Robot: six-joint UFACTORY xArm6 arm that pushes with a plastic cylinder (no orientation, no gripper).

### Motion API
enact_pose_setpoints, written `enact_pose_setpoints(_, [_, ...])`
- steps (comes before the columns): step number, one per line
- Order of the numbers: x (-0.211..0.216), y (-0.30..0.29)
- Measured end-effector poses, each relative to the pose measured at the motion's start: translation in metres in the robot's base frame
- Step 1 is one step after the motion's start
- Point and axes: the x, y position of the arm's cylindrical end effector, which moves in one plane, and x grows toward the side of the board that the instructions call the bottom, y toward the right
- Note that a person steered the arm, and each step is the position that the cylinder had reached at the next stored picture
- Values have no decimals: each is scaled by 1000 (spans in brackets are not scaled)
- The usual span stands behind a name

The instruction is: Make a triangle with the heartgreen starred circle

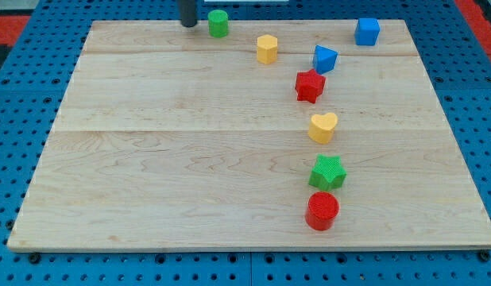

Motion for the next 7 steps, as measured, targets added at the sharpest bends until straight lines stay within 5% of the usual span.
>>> enact_pose_setpoints(1, [43,56])
enact_pose_setpoints(3, [121,22])
enact_pose_setpoints(5, [241,109])
enact_pose_setpoints(7, [291,213])
